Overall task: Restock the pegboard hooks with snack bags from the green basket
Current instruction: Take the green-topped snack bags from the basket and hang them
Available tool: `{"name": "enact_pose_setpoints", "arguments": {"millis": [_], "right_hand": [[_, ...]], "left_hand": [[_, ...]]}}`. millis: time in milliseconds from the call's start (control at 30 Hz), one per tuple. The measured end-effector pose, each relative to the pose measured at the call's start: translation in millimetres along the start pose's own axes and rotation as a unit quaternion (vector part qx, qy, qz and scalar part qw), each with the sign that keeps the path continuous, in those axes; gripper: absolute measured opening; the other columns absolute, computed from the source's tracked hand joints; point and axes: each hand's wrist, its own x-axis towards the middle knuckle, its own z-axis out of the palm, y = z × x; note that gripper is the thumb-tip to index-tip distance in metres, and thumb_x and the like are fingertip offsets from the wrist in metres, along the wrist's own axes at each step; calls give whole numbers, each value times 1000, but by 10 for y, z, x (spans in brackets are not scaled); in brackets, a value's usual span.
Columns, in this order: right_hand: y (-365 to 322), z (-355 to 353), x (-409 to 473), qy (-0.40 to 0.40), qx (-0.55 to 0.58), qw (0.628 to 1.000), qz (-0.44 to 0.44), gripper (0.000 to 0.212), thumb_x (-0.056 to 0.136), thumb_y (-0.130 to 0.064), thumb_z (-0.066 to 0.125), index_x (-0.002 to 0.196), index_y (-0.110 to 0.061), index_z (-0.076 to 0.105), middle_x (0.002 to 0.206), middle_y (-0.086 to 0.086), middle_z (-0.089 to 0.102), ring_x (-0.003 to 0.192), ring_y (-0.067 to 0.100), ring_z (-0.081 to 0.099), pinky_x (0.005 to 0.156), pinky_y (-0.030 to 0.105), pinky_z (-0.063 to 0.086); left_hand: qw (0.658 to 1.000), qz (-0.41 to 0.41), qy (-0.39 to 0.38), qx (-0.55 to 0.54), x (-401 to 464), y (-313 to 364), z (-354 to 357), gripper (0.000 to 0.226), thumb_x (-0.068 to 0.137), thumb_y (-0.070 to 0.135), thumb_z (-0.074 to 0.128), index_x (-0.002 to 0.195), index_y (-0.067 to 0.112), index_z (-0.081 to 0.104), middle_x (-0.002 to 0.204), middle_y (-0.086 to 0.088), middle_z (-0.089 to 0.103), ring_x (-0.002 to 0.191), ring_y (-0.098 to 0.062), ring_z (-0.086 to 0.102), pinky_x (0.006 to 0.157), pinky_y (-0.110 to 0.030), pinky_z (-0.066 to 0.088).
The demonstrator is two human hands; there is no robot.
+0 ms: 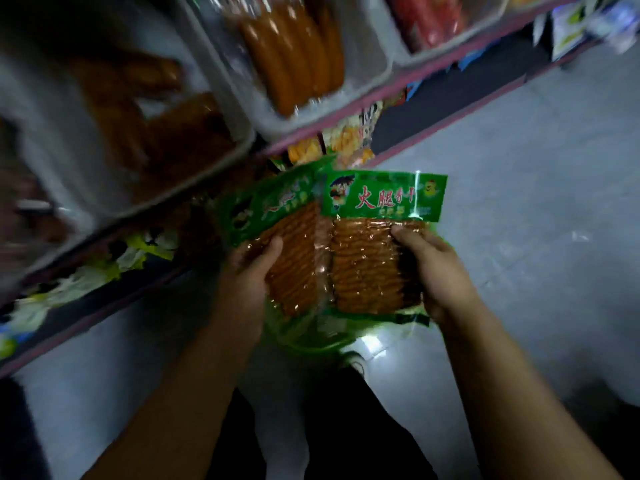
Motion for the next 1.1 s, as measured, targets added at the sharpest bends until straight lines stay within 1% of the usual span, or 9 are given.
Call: {"name": "enact_pose_setpoints", "arguments": {"millis": [100, 167, 333, 467, 533, 633, 700, 933, 1100], "right_hand": [[-875, 148, -866, -27, 2, 1000, -15, 10, 86, -26, 66, 86, -19, 72, 88, 6, 75, 78, 23, 70, 68, 32, 57], [-1461, 281, -1414, -62, 11, 998, -30, 10, 87, -25, 64, 87, -18, 72, 95, 10, 75, 86, 26, 70, 77, 38, 56], [-2723, 773, -2506, -175, 61, 979, -83, 7, 89, -20, 59, 87, -18, 65, 72, -1, 74, 63, 12, 71, 46, 23, 51], [-3534, 1310, -3119, -262, 42, 945, -192, 29, 78, -36, 66, 89, -9, 67, 78, 7, 71, 70, 21, 67, 58, 28, 53], [-3877, 1530, -3396, -300, 38, 920, -251, 26, 71, -36, 67, 74, -11, 71, 68, 5, 69, 63, 18, 64, 55, 24, 50], [-4270, 1764, -3731, -361, 52, 880, -304, 22, 71, -29, 65, 55, -15, 72, 54, 2, 67, 48, 12, 64, 43, 19, 48], [-4513, 1916, -3908, -394, 58, 852, -340, 20, 71, -24, 65, 58, -12, 72, 56, 4, 69, 48, 13, 65, 44, 19, 48], [-5167, 2401, -4225, -316, -9, 814, -488, 34, 64, -47, 71, 87, -21, 73, 85, 3, 76, 78, 19, 73, 73, 33, 53], [-5523, 2679, -4355, -304, -29, 775, -553, 31, 68, -40, 70, 97, -31, 69, 95, 0, 76, 86, 18, 73, 75, 33, 53]], "left_hand": [[996, 57, 57, 43, -736, 978, -95, 16, 86, 21, 64, 101, 25, 64, 99, 7, 71, 93, -13, 68, 75, -31, 54], [991, 101, 82, 42, -1198, 1643, -162, 12, 89, 16, 61, 84, 25, 66, 79, 15, 73, 77, -2, 68, 63, -20, 52], [968, 220, 116, 19, -2217, 3170, -372, 27, 87, 10, 63, 66, 24, 72, 67, 14, 72, 65, -1, 67, 70, -27, 52], [917, 370, 148, 28, -2851, 4108, -670, 21, 87, 21, 63, 70, 27, 74, 71, 10, 72, 73, -6, 66, 68, -21, 54], [888, 432, 156, 16, -3119, 4474, -799, 20, 85, 27, 63, 69, 26, 75, 67, 10, 71, 63, -2, 64, 58, -17, 51], [878, 458, 133, -43, -3393, 4921, -928, 29, 71, 39, 66, 68, 11, 71, 59, 0, 69, 46, -8, 61, 39, -17, 44], [871, 471, 114, -72, -3512, 5204, -1014, 29, 70, 37, 66, 65, 9, 70, 56, -1, 68, 46, -10, 62, 41, -17, 45], [856, 511, -17, -77, -3625, 6013, -1168, 27, 70, 31, 66, 70, 6, 76, 70, -10, 73, 62, -18, 70, 58, -25, 56], [866, 493, -62, -50, -3560, 6559, -1308, 69, 50, 40, 79, 93, -12, 65, 89, -24, 71, 81, -35, 69, 86, -52, 52]]}}
